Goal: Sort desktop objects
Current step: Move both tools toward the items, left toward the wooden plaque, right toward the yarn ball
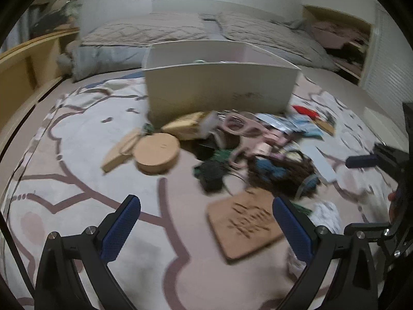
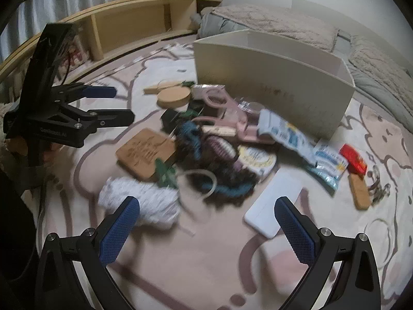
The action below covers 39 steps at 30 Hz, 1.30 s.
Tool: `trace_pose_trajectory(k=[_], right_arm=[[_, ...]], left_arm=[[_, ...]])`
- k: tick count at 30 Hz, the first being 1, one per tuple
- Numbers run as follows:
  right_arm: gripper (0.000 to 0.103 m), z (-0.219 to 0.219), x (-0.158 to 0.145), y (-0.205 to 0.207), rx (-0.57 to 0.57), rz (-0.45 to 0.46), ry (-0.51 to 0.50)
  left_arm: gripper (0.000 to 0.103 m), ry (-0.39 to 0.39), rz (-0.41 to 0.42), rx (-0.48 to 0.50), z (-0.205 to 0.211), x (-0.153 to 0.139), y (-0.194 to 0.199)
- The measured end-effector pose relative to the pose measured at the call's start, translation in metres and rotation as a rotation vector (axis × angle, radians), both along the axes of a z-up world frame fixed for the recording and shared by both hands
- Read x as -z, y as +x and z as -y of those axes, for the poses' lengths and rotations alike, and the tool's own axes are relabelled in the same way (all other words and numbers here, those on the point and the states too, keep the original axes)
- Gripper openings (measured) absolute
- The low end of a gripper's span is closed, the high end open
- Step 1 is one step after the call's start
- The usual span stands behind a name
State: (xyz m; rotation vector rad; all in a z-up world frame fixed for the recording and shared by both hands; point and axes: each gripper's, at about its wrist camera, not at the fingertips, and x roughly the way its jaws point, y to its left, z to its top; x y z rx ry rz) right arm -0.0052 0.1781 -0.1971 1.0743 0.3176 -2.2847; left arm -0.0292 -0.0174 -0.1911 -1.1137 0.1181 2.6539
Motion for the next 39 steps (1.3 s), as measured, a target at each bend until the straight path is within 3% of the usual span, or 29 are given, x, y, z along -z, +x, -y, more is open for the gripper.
trace_pose_trajectory(k=[8,13,26,30,36,39], right_arm=[[0.103,0.002,-0.008,0.029,-0.136,0.021,0.108],[0.103,-0.002,-0.008,0.038,-0.144,0.0,0.174],[0.103,0.037,0.027,0.069,-0.045,0.021,0.047],[0.103,0.042,0.032,0.079,-0.024,0.018,0.055],[0.103,0.046,0.023,0.076,0.042,-0.016,0.05],[0.103,0.047,0.024,0.065,0.086,0.005,0.049]], left_arm=[[0.103,-0.067,0.007,0.062,-0.022,0.01,0.006],[0.103,-0.024,0.052,0.078,-0.025,0.017,0.004],[0.103,0.045,0.157,0.12,-0.027,0.034,-0.01],[0.103,-0.025,0.198,0.103,-0.037,0.044,-0.015],[0.103,-0.105,0.172,0.027,-0.023,0.042,-0.015],[0.103,-0.111,0.187,-0.013,-0.008,0.043,-0.015]])
